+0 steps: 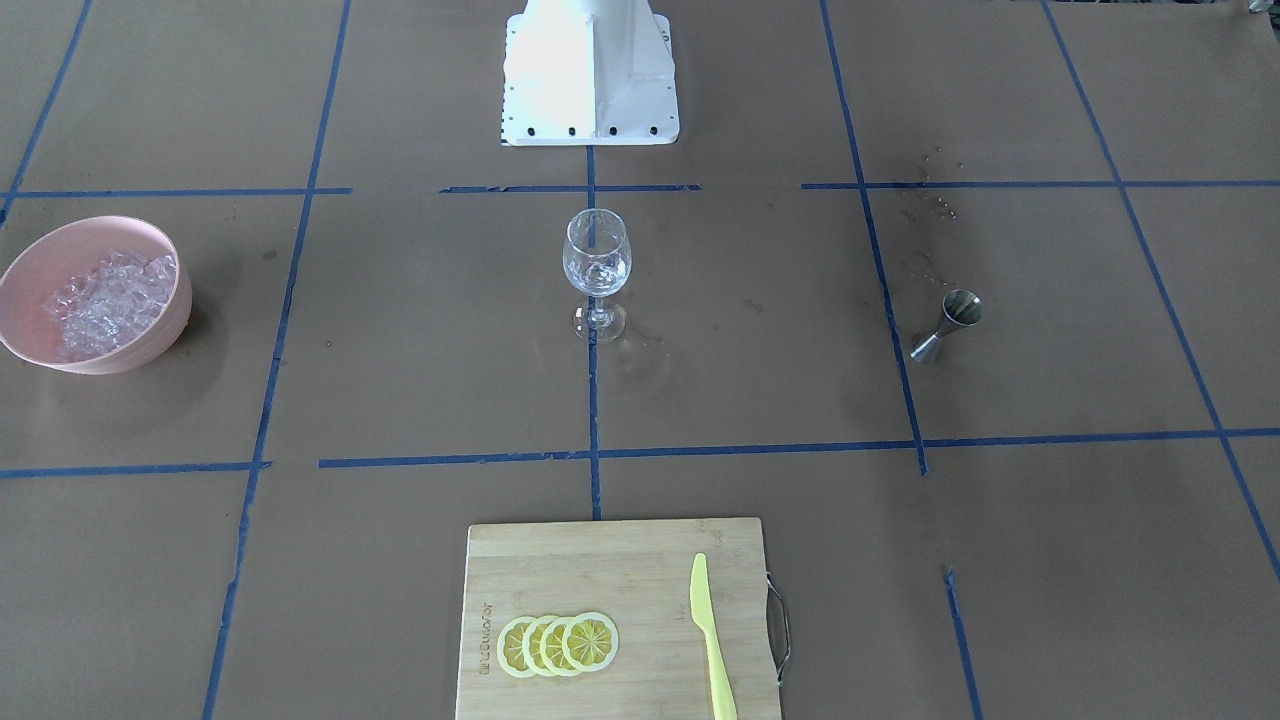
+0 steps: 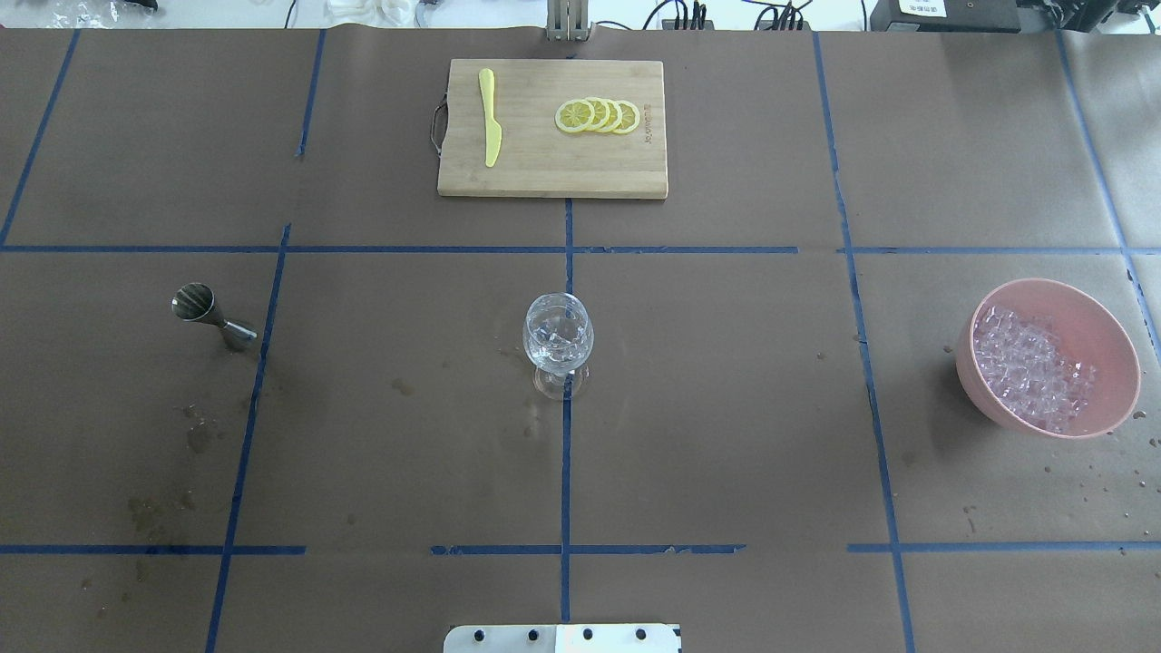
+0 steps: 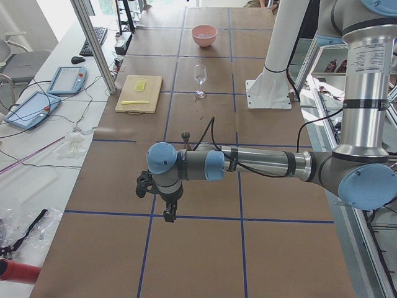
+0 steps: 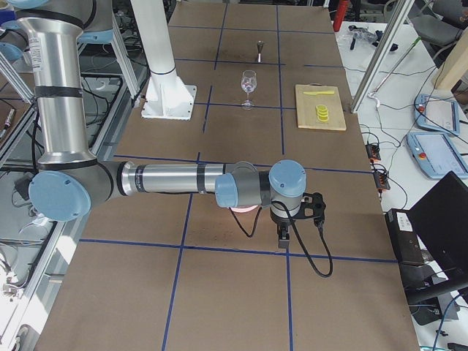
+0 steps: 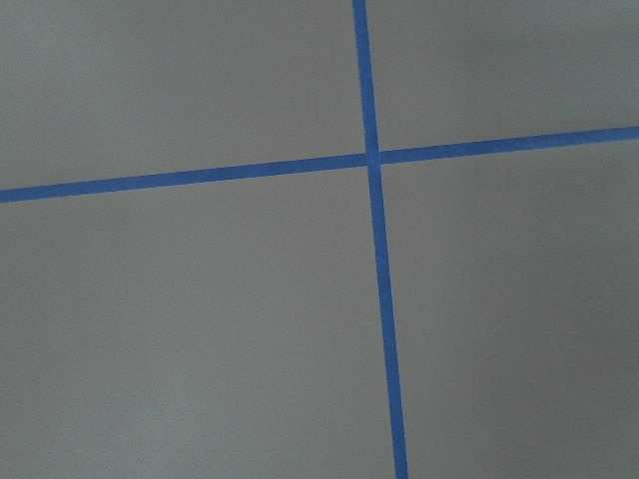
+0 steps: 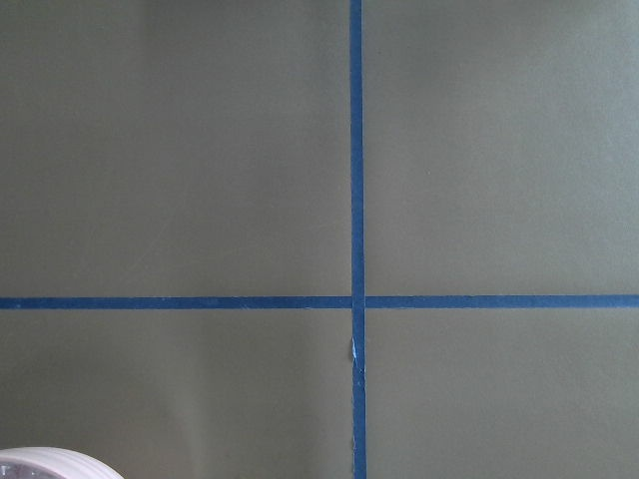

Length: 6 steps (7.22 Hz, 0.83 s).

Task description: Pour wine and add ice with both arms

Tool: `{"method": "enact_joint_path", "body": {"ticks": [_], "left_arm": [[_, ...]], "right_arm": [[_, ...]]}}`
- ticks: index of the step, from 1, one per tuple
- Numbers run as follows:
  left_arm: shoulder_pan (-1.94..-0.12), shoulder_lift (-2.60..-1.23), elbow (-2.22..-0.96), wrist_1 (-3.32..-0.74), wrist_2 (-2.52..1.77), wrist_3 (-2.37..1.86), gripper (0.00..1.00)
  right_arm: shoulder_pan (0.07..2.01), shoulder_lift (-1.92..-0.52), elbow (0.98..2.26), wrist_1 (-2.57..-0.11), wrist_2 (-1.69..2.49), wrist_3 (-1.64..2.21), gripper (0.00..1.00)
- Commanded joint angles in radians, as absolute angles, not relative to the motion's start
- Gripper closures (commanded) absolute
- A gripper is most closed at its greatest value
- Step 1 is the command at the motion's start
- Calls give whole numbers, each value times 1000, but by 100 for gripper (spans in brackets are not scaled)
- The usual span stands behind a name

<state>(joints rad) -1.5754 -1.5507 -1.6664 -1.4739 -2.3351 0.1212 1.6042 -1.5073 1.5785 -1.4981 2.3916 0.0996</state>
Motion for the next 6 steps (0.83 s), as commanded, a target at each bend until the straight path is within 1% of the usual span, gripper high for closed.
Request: {"method": "enact_joint_path", "body": {"ticks": [1,6], "left_arm": [[-1575,-1560,-1666,-1476,-2336,120,0],[-1575,-1568,-1672,-1476,-2338,118,0]], "right_arm": [[1601,-1502,1571,-1497,2387,101,0],[1601,-1522,1559,-1499,2391,98,0]]}}
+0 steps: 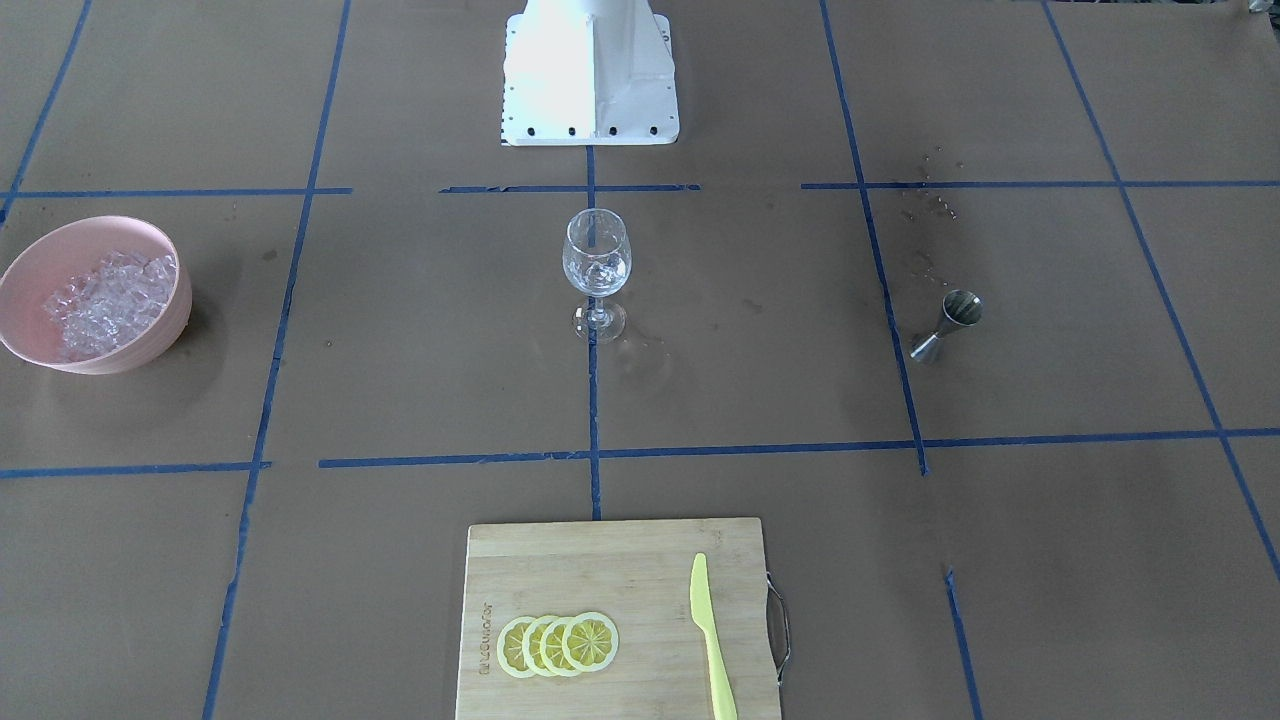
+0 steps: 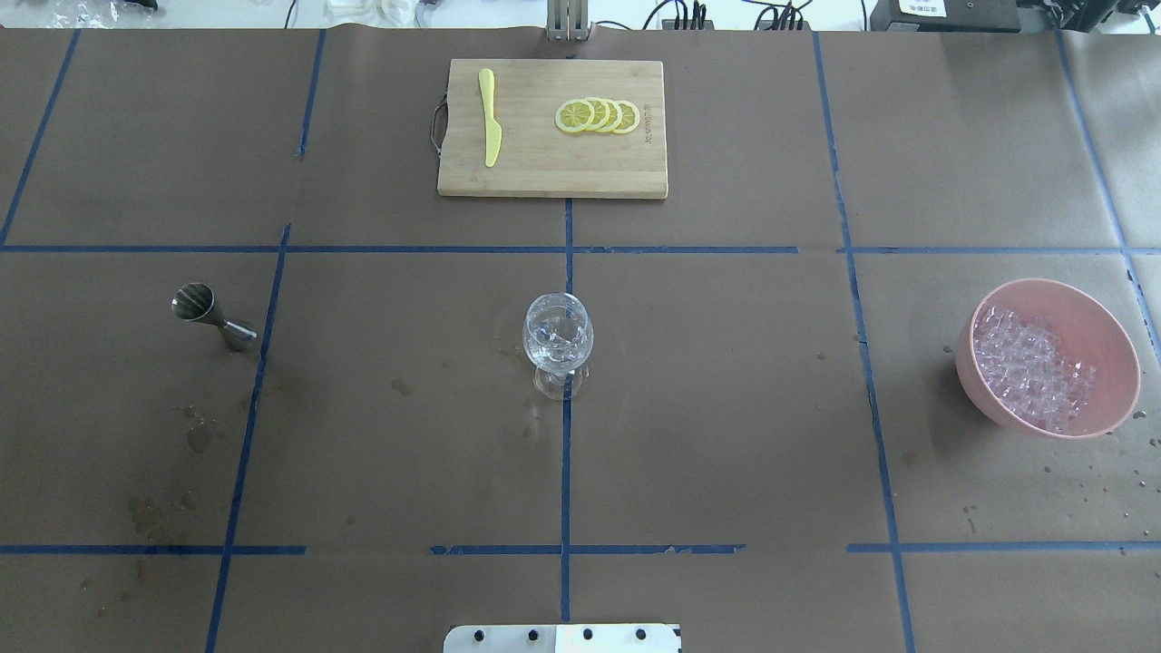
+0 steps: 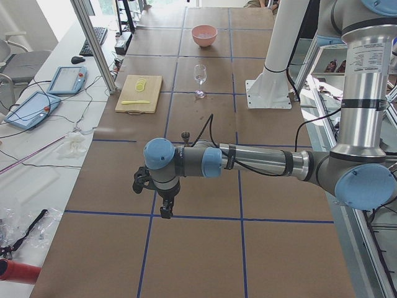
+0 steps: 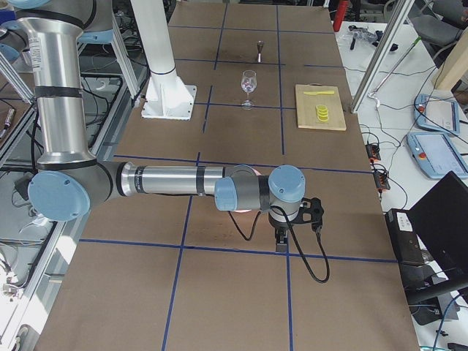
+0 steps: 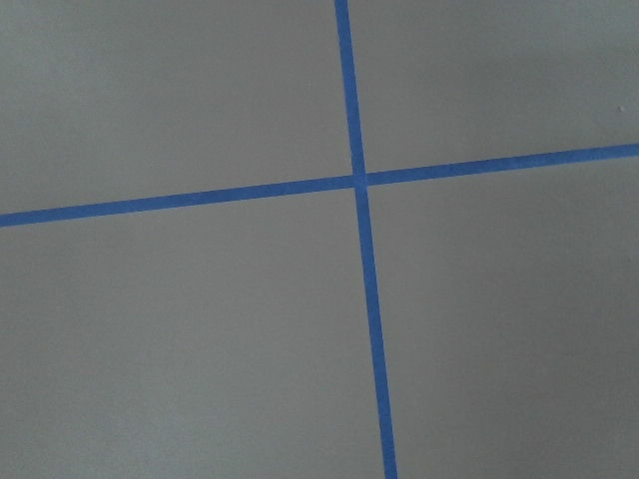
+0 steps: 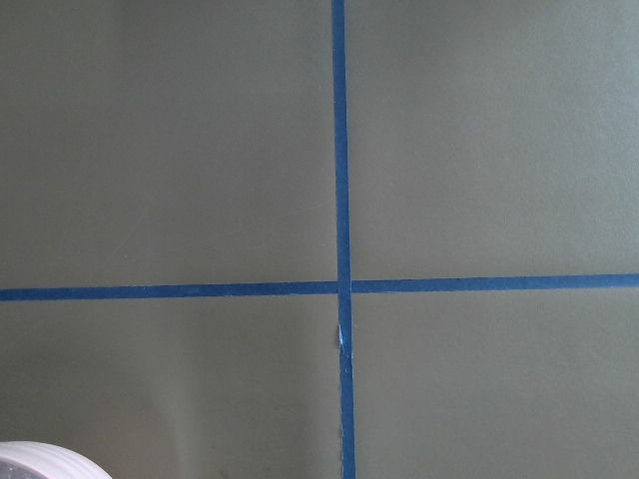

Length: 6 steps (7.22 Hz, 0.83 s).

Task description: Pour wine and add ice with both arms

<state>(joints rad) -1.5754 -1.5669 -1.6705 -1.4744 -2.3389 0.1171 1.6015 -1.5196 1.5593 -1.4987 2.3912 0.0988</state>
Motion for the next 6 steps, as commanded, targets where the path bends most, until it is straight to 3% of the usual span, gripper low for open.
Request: {"method": "enact_joint_path", "body": {"ticks": [1,6], "left_arm": [[-1575,-1566,-1675,-1476,-2338,120,0],[-1586,-1568,-1686,-1522,-2342,112,0]], "right_arm": [[1601,-1522,1559,-1499,2391,100,0],[1601,-1532,1562,-1493,2391,100,0]]}}
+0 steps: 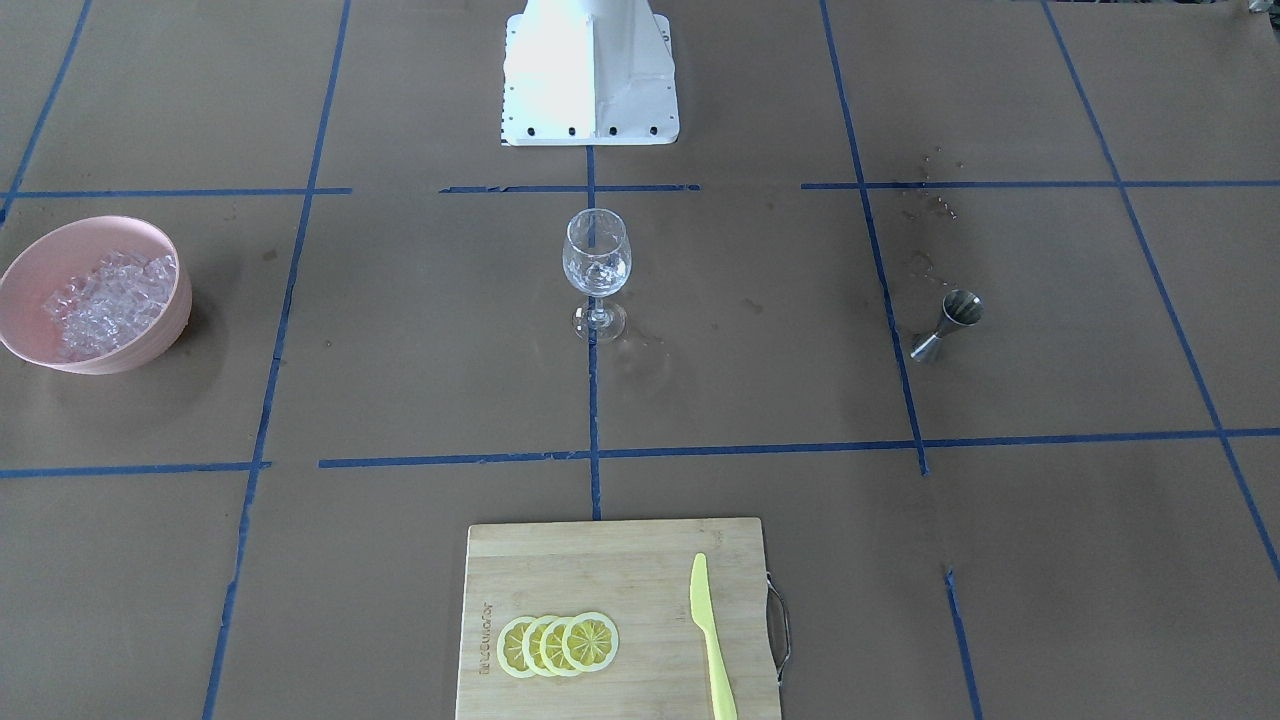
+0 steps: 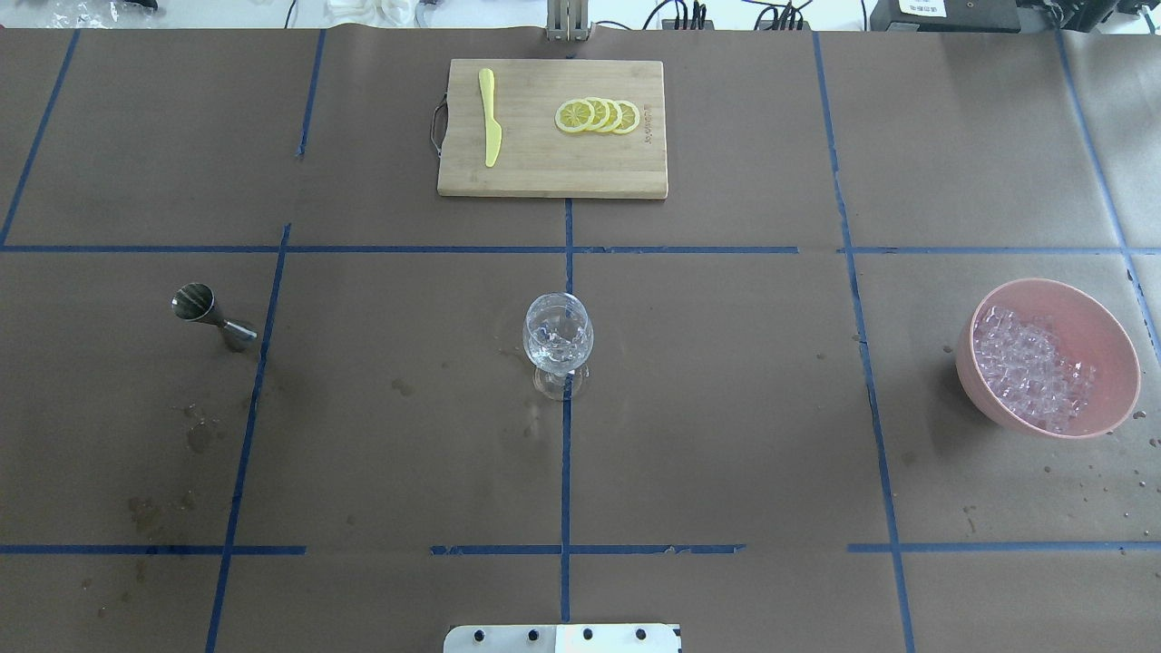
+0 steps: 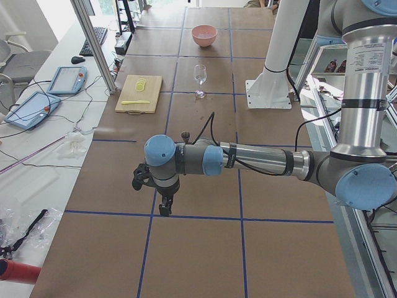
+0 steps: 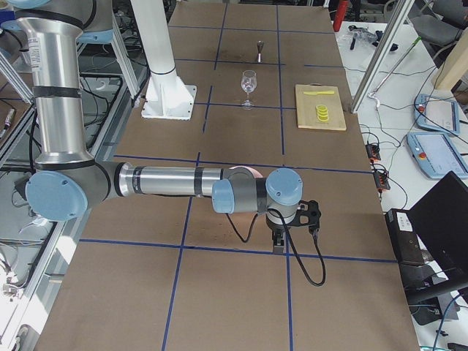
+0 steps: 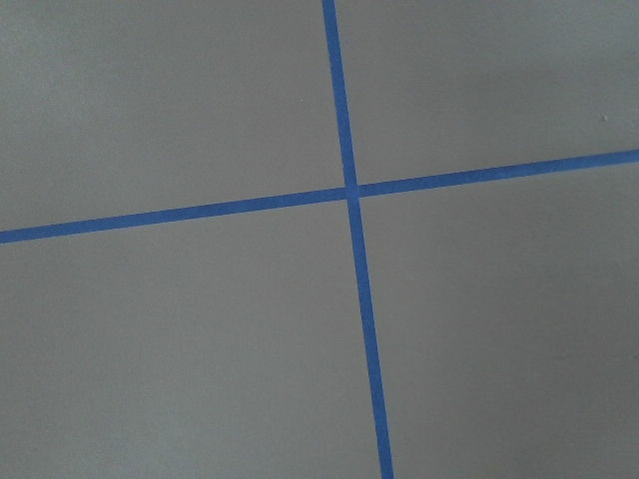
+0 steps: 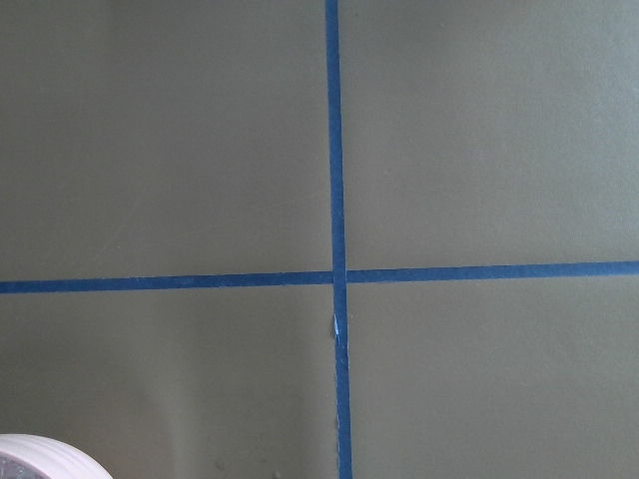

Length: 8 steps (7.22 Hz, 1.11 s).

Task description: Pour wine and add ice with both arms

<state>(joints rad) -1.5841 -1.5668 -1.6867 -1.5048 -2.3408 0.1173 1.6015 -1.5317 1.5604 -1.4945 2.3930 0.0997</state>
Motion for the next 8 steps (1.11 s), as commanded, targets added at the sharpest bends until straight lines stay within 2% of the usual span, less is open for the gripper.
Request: {"method": "enact_joint_path", "body": {"ticks": [1,8], "left_arm": [[-1588,-1568,-1687,-1525,-2344,118,0],[-1589,-1583,-1672,-1588,-2342,104,0]], "right_arm": [[1601,-1532,1563,-1493,2395,100,0],[1601,-1529,1566,-1489,2395,100,0]]}}
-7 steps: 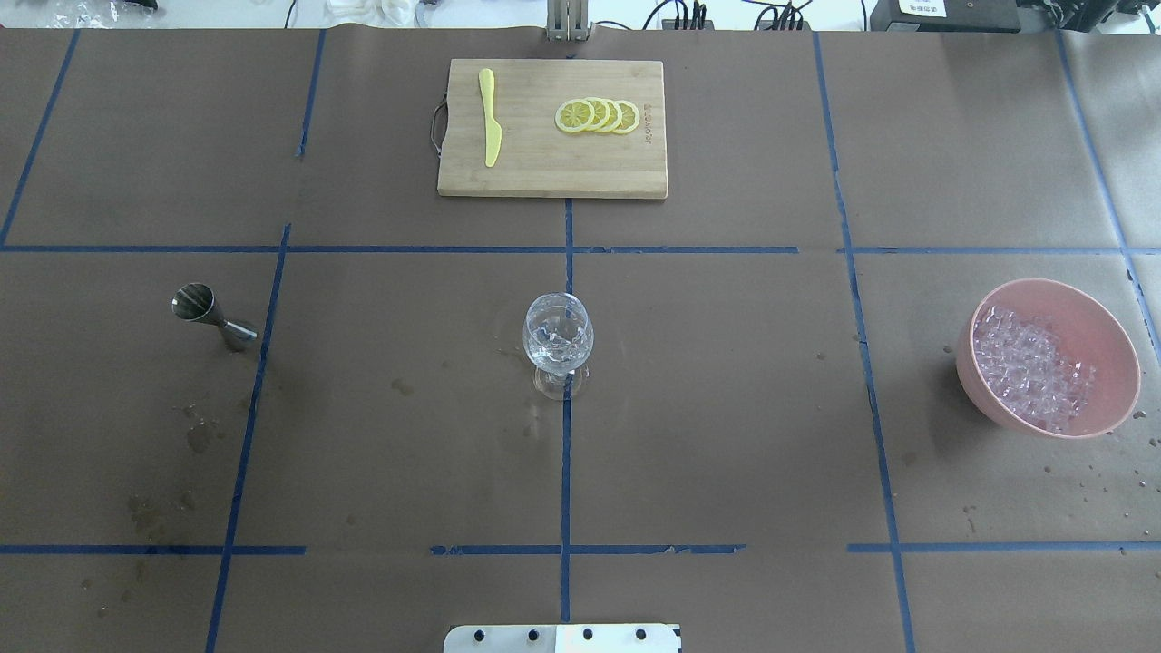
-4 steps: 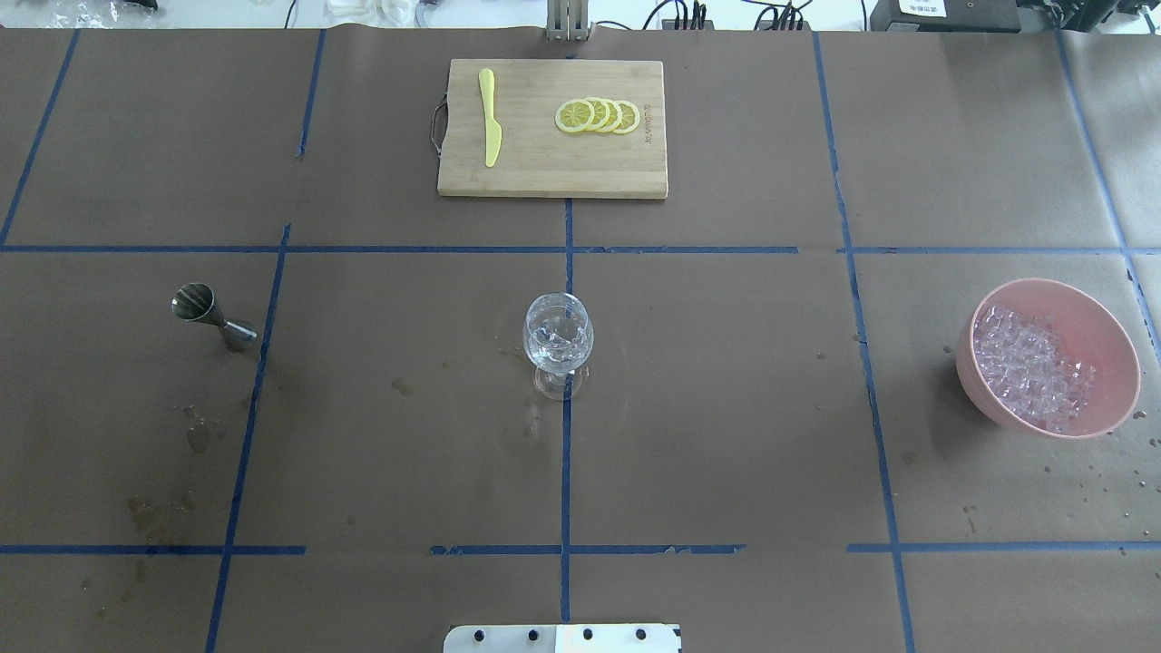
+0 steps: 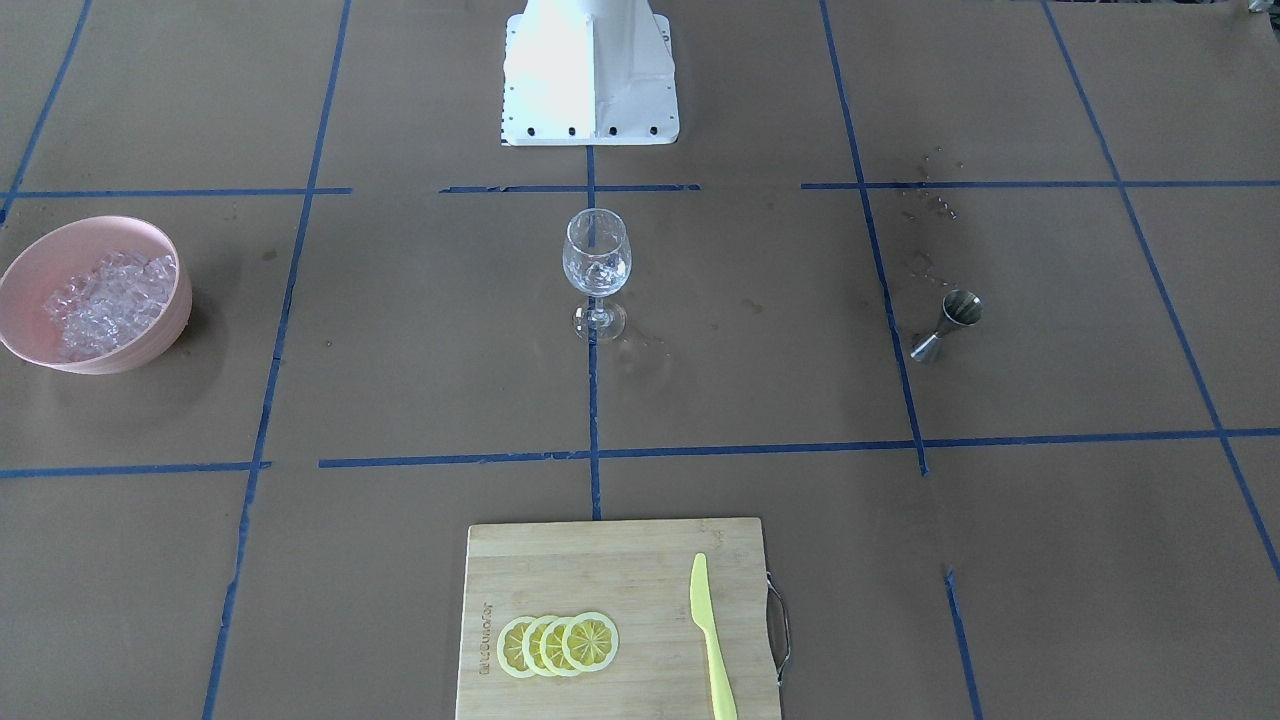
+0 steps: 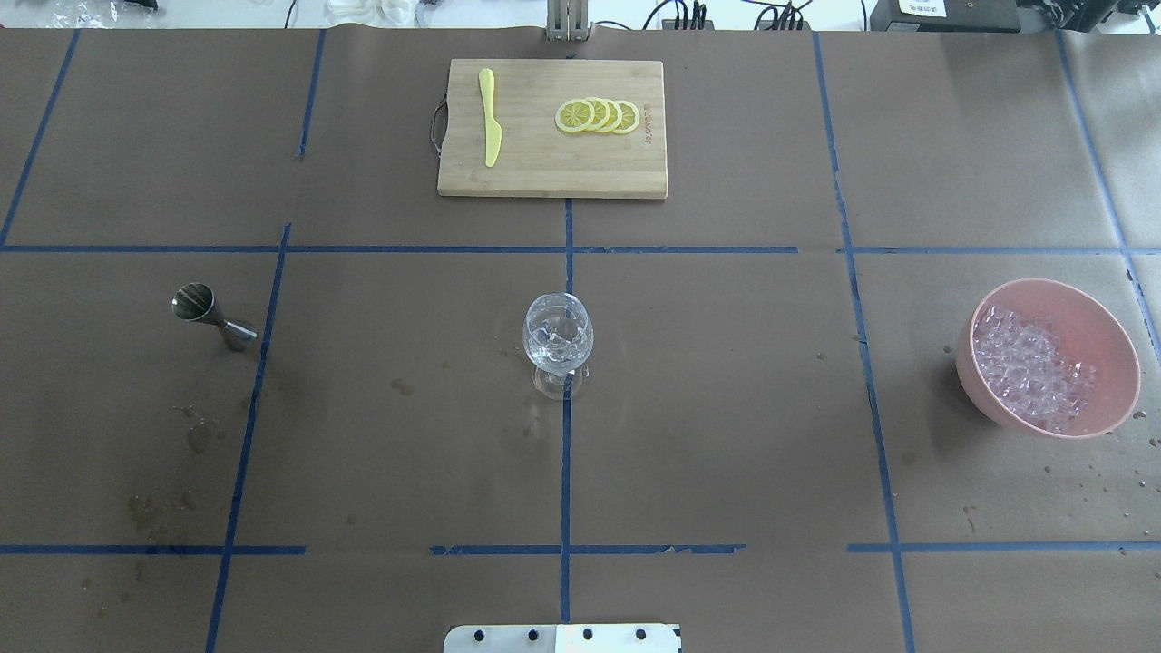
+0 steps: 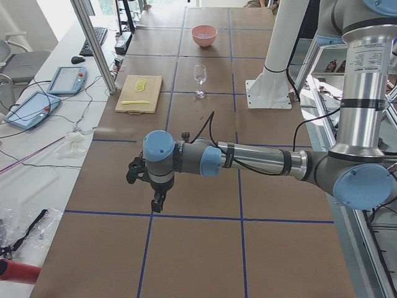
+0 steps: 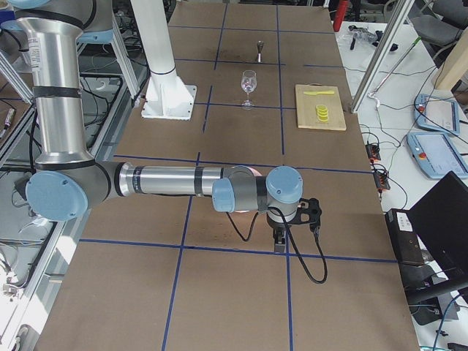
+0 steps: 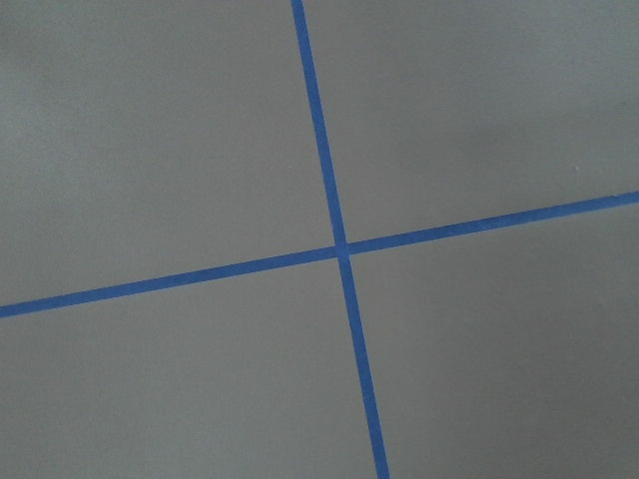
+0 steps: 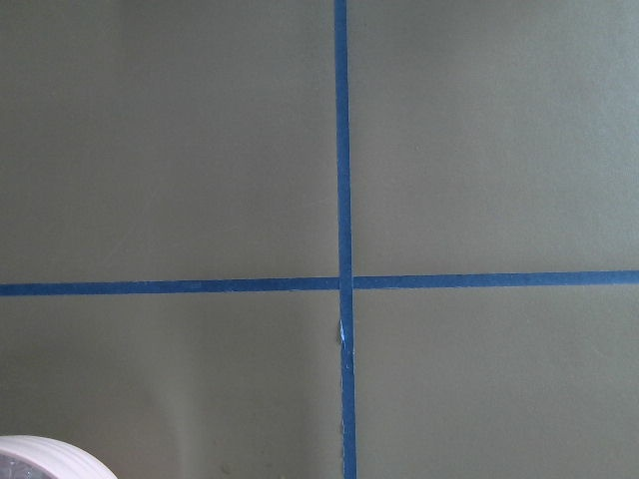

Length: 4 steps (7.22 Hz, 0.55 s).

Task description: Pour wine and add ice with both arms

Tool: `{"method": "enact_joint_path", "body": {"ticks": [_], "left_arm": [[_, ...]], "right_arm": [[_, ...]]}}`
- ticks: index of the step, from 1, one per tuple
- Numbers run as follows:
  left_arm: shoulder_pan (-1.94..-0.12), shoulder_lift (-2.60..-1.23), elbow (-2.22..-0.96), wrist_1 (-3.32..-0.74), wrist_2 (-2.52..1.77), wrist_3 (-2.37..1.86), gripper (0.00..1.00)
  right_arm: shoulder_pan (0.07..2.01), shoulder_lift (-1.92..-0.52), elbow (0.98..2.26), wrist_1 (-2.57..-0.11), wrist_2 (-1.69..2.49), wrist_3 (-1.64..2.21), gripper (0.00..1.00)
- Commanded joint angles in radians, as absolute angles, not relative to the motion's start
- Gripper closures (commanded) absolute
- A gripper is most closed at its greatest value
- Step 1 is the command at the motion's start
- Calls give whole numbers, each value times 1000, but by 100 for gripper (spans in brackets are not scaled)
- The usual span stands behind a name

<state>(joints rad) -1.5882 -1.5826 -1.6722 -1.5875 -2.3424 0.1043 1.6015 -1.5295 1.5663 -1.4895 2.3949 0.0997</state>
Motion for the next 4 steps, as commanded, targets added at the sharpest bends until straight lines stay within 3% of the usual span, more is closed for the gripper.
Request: {"method": "enact_joint_path", "body": {"ticks": [1,4], "left_arm": [[-1589,-1585,-1671,-1588,-2342,104,0],[-1591,-1585,-1669,-1588,-2342,95,0]], "right_arm": [[1601,-1529,1566,-1489,2395,100,0],[1601,-1531,1568,-1488,2396,100,0]]}}
